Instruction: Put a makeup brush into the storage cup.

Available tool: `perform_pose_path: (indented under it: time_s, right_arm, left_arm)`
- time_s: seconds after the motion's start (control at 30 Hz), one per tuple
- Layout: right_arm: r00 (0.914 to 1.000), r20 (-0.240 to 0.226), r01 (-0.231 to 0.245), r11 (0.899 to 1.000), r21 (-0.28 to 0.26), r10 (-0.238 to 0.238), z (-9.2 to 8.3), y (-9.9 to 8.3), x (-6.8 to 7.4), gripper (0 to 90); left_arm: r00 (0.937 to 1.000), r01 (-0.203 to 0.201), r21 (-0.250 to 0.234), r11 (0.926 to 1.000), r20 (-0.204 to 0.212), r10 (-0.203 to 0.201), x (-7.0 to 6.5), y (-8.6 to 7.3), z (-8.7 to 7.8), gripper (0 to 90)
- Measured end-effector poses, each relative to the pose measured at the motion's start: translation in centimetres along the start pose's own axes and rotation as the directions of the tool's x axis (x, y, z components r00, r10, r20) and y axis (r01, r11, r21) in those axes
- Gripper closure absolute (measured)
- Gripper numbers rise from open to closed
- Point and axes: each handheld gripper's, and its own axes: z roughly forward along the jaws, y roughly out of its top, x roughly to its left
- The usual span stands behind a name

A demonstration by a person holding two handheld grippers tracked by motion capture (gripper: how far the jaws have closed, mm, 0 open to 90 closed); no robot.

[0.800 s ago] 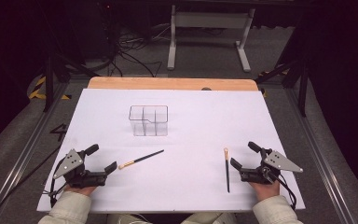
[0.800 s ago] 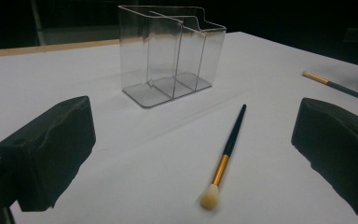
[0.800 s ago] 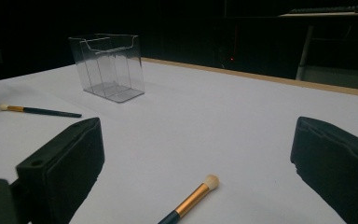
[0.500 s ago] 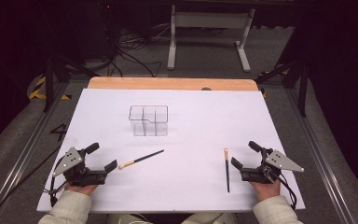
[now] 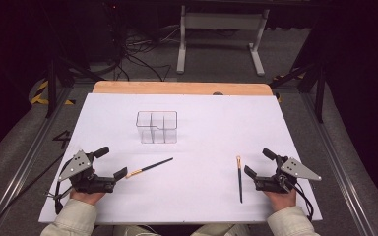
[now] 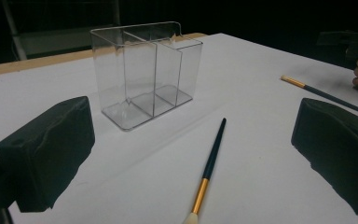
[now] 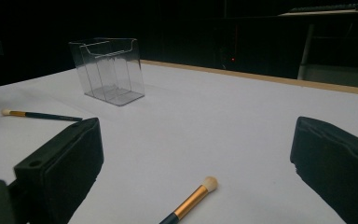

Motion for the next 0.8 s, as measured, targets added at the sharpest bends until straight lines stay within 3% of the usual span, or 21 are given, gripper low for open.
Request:
perform_pose_path:
  time_s: [0.43,0.67,0.7,0.8]
  right_arm:
    - [1.0000,0.003,-0.007,1.000,0.006,0.007,-0.3,0.1,-0.2,3.0]
    - [0.9999,0.008,-0.010,1.000,0.004,0.010,-0.5,0.2,-0.3,3.2]
    - [0.9999,0.009,-0.010,1.000,0.005,0.010,-0.5,0.2,-0.4,3.3]
    - [0.9999,0.008,-0.011,1.000,0.004,0.011,-0.5,0.2,-0.4,3.5]
  left_arm:
    - [0.9981,-0.042,0.060,0.9973,0.048,0.039,0.3,3.0,1.2,4.2]
    - [0.9945,-0.085,0.137,0.9869,0.073,0.075,0.3,4.4,2.0,6.5]
    - [0.9930,-0.097,0.168,0.9811,0.083,0.084,0.3,4.7,2.4,7.4]
    - [0.9914,-0.106,0.196,0.9749,0.097,0.088,0.3,5.0,2.8,7.4]
